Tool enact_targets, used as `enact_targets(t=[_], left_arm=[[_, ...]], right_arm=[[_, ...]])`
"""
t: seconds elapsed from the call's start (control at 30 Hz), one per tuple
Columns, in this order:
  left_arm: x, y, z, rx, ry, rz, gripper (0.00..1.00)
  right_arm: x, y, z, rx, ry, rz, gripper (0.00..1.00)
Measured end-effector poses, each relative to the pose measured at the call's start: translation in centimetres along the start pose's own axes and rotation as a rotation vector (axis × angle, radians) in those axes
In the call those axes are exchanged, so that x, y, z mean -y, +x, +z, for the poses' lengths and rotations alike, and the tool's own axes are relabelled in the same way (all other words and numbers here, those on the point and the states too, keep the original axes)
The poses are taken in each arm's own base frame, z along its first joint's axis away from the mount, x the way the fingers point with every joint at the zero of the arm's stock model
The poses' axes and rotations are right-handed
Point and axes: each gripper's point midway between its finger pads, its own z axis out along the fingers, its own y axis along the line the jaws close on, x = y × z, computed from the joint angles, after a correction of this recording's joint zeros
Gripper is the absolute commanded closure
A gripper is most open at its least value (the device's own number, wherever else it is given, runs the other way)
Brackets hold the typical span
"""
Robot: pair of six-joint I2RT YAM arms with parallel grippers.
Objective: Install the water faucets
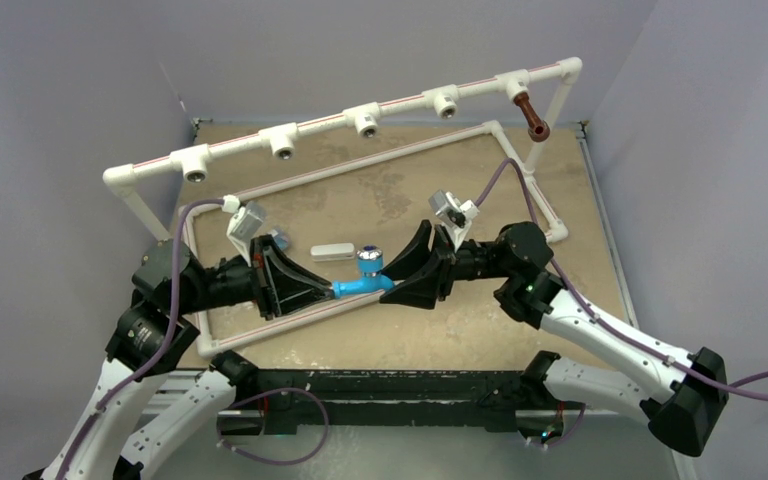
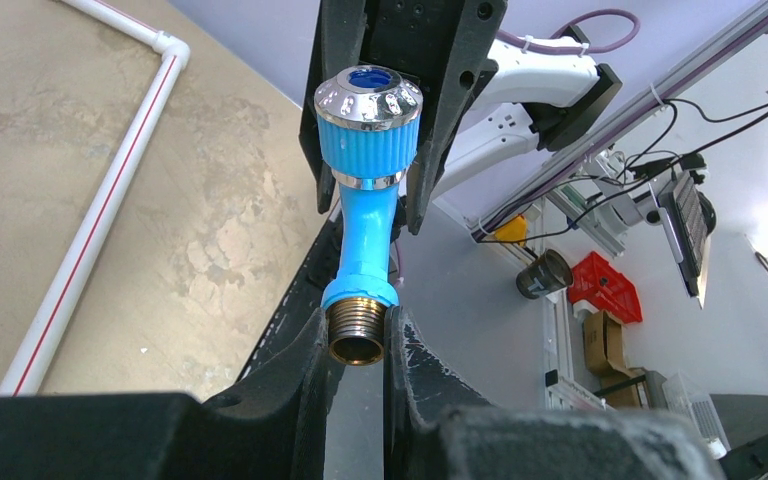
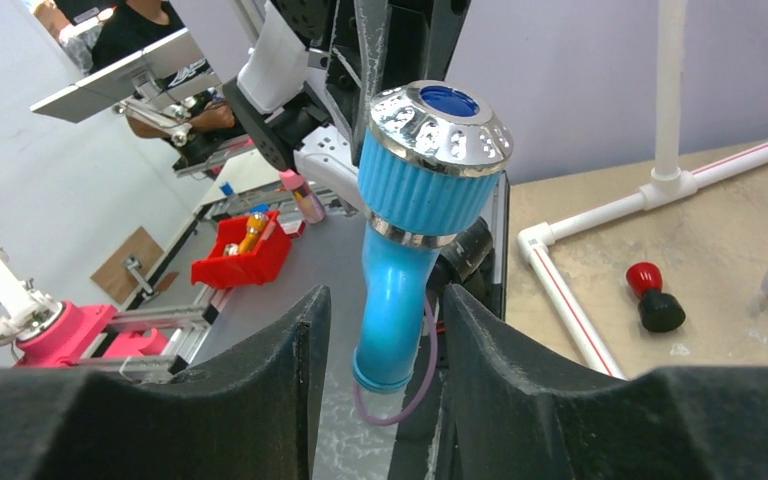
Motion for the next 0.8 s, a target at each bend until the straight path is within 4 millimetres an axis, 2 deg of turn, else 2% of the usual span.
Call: enact_targets(t=[0.23,0.8], left_arm=[[0.0,-0.1,0.2,0.004,0.012,0.002,1.00],[0.1,-0.3,0.4,0.015,0.023,-0.002,1.00]], right_arm=[[-0.8,-0.6,-0.2,0.023,-0.014,-0.013,0.56],[-0.7,-1.3,-0.2,0.056,-0.008,-0.011,0.58]])
